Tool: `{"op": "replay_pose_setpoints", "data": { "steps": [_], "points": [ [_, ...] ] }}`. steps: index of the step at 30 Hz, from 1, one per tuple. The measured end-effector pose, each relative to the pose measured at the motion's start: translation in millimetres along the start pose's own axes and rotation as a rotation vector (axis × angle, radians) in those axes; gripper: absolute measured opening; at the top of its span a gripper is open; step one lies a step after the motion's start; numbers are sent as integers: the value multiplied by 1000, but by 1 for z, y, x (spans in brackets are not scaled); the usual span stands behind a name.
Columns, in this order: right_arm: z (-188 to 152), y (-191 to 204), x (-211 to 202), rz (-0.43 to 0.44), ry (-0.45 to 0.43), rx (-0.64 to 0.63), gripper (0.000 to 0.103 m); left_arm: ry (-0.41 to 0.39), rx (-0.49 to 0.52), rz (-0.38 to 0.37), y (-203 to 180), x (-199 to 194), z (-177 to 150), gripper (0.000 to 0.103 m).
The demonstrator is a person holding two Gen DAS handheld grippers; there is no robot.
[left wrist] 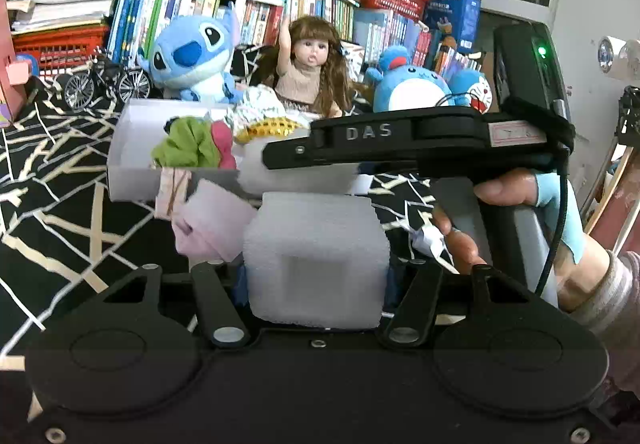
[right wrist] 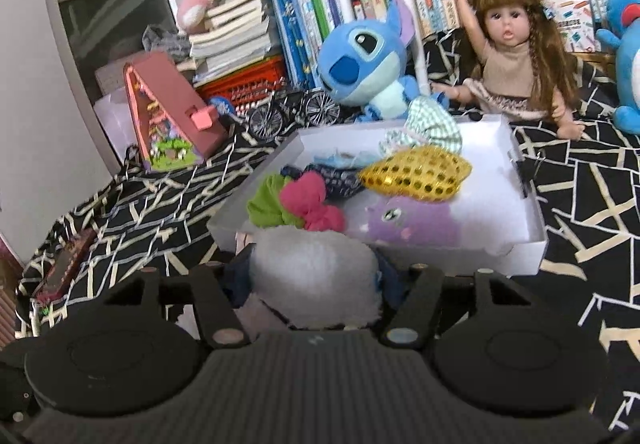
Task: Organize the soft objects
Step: 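Carry the fluffy plush and foam block with both tools over the white box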
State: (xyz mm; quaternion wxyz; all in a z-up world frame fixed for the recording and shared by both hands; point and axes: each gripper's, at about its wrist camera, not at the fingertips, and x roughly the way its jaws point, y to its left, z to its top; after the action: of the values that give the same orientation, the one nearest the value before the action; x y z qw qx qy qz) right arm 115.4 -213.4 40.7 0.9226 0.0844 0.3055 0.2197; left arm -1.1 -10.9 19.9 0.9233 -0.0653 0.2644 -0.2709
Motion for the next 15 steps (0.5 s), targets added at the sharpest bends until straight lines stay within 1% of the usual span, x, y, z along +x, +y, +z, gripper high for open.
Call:
{"op": "replay_pose_setpoints", "data": {
  "steps": [9,15],
  "points": [
    [12,-7,-14,-26,-60,23,65,-49,-25,23,14,-3,23,56],
    [19,-12,-21,-47,-98,28,65,-70,-49,63,28,1,41,56]
  ]
}}
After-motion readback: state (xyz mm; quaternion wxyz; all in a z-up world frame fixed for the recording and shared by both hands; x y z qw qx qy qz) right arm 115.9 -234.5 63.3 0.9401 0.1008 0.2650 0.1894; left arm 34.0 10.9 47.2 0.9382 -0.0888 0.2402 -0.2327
